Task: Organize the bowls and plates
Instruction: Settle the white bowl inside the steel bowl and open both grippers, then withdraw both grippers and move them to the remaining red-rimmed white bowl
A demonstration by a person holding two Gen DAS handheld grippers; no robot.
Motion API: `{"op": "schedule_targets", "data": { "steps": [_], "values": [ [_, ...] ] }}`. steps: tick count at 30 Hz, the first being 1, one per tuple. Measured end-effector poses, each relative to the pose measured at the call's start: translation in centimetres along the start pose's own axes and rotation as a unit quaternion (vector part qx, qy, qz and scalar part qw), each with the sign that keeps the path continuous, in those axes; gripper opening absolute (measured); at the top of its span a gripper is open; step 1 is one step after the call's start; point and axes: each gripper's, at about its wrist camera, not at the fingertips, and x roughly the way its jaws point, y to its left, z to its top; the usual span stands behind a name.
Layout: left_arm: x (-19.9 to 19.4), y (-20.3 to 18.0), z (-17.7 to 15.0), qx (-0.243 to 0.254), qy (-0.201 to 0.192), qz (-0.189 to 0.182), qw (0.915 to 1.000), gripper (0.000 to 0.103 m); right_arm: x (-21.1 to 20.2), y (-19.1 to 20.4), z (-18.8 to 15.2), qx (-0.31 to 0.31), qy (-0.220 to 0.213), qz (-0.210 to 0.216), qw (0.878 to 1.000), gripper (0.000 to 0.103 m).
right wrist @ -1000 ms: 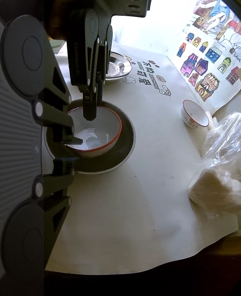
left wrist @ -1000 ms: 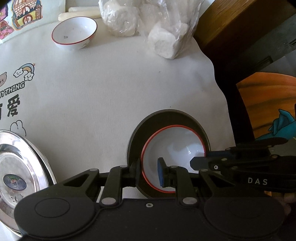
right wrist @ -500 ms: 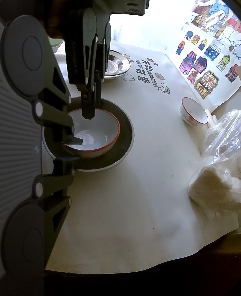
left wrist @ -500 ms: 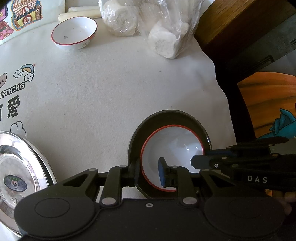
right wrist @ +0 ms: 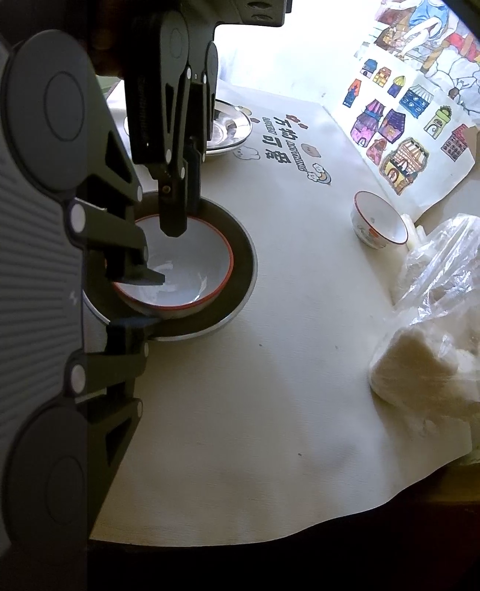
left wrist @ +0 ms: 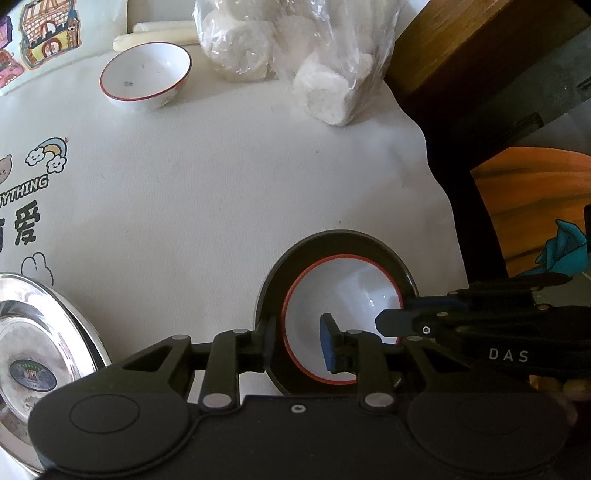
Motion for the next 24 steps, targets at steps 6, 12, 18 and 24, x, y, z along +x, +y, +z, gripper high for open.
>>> {"op": "schedule_targets", "data": {
  "steps": [6, 12, 18, 24],
  "values": [
    [-0.7, 0.1, -0.1, 0.001, -0.008, -0.005, 0.9999, 0.031, -0.6, 0.3, 0.1, -0.004, -0.015, -0.004, 1.000, 0.028],
    [-1.6, 0.3, 0.2, 0.005, -0.021, -0.016, 0.9996, 0.036, -1.3, 0.8, 0.3, -0.006, -0.035, -0.009, 0.999, 0.030],
    [-3.0, 1.0, 0.8, -0.005, -0.049, -0.014, 0.9987, 0.063, -2.3, 1.3, 0.8, -0.005, -0.069, -0.009, 0.998, 0.047],
    [-4.1, 3.1, 1.3, -0.031, -0.072, -0.005, 0.9969, 0.081, -2.3, 1.6, 1.5, 0.004, -0.090, -0.008, 0.996, 0.062]
  ]
}}
